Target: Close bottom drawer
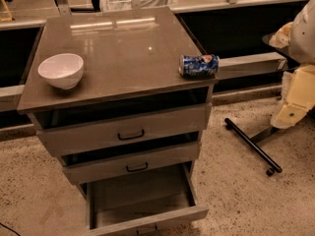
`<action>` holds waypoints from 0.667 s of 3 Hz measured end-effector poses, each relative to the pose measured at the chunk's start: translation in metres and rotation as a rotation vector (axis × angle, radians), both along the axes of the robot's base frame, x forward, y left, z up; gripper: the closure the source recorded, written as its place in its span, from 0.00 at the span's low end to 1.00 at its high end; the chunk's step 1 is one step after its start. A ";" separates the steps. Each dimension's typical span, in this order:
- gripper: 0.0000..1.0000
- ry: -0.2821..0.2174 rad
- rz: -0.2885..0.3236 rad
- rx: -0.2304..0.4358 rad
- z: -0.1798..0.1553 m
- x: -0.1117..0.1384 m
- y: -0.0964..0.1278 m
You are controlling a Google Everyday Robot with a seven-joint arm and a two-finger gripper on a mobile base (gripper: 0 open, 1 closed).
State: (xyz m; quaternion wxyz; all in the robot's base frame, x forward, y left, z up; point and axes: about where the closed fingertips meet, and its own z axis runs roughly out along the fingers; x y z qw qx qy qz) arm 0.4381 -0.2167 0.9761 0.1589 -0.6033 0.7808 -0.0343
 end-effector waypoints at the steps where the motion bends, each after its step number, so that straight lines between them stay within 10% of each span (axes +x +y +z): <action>1: 0.00 0.000 0.000 0.000 0.000 0.000 0.000; 2: 0.00 0.112 0.041 0.137 -0.068 -0.006 -0.002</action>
Offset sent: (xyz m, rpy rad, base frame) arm -0.0103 -0.0146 -0.1584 0.3110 0.2968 0.0800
